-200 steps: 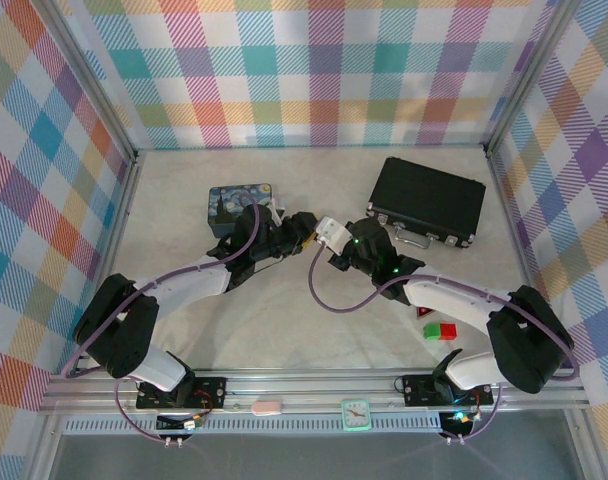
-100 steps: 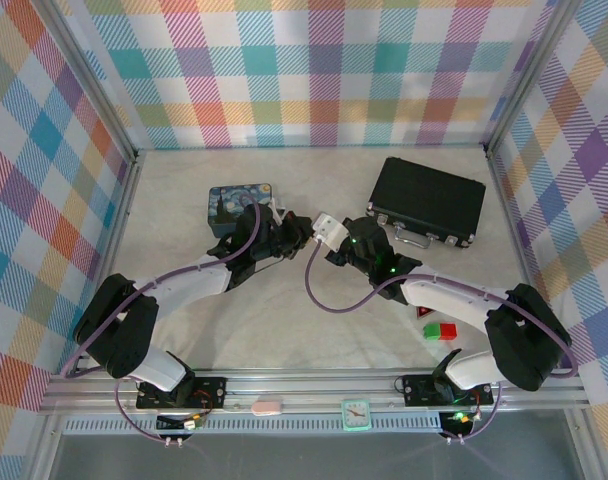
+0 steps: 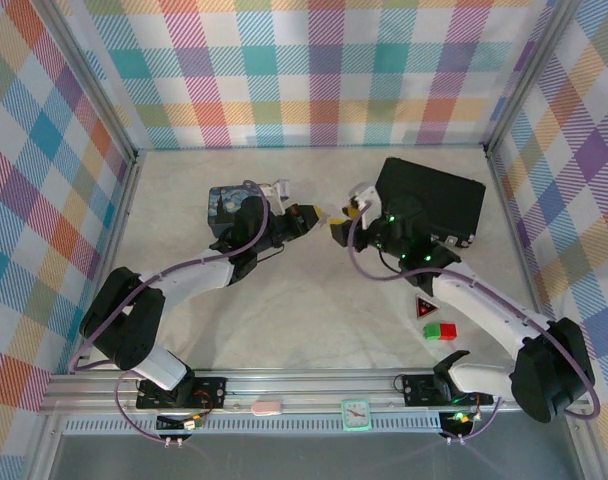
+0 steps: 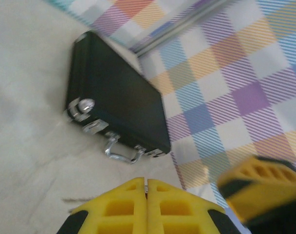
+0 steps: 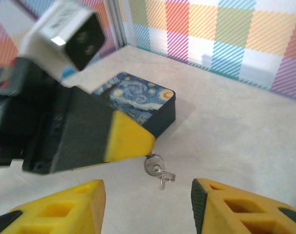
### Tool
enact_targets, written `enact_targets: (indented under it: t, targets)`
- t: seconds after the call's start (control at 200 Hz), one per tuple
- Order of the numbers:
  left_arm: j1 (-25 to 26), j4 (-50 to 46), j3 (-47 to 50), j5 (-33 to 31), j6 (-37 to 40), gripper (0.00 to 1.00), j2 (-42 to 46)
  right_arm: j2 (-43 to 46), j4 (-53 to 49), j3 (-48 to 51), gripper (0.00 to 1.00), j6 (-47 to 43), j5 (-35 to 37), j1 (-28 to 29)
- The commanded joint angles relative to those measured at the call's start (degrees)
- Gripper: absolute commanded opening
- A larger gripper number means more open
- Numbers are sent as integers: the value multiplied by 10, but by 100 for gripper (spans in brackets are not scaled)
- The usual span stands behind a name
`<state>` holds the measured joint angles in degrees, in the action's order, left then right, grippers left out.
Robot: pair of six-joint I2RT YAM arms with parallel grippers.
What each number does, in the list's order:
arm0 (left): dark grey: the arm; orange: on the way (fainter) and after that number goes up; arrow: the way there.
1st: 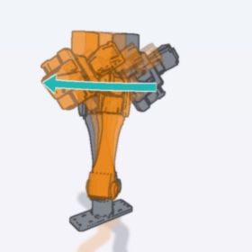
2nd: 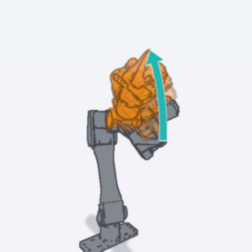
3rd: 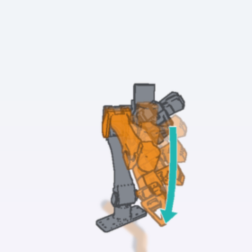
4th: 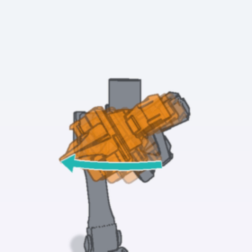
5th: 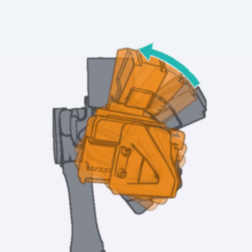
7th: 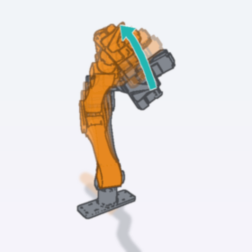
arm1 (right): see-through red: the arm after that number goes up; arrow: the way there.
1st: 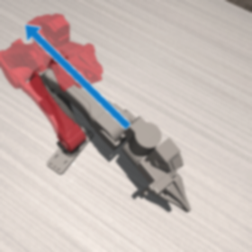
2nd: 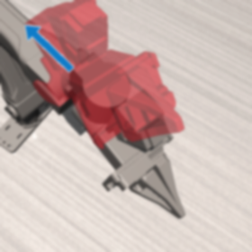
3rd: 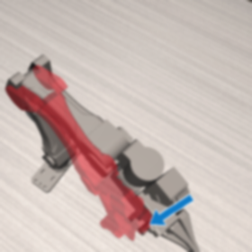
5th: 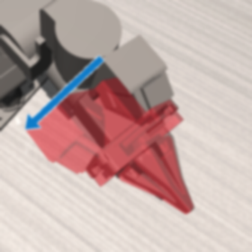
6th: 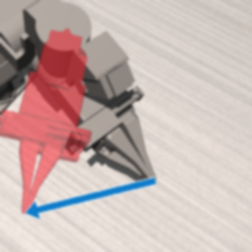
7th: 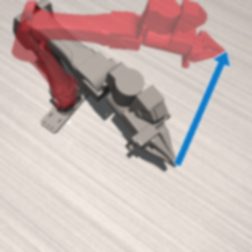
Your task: Unlock the padlock with the key
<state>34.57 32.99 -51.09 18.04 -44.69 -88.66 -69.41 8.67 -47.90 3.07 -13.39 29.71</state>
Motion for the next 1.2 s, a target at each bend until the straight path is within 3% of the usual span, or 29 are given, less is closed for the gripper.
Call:
enact_targets:
  t: [0.0,0.12,0.255,0.755,1.025,1.195]
  targets:
    - [-6,107,10,54,92,0,12,-14,5,-19,49,174,-153,-42]
    - [-6,126,24,72,123,0,35,-46,83,-15,47,259,-252,-74]
    - [-6,127,37,80,144,0,57,-64,172,-5,42,296,-311,-77]
    - [-5,158,52,105,131,0,83,-105,323,18,28,359,-371,-79]
    - [-5,183,53,109,111,0,75,-118,362,23,11,385,-380,-79]
    - [-1,195,56,112,101,0,69,-127,395,24,14,409,-381,-79]
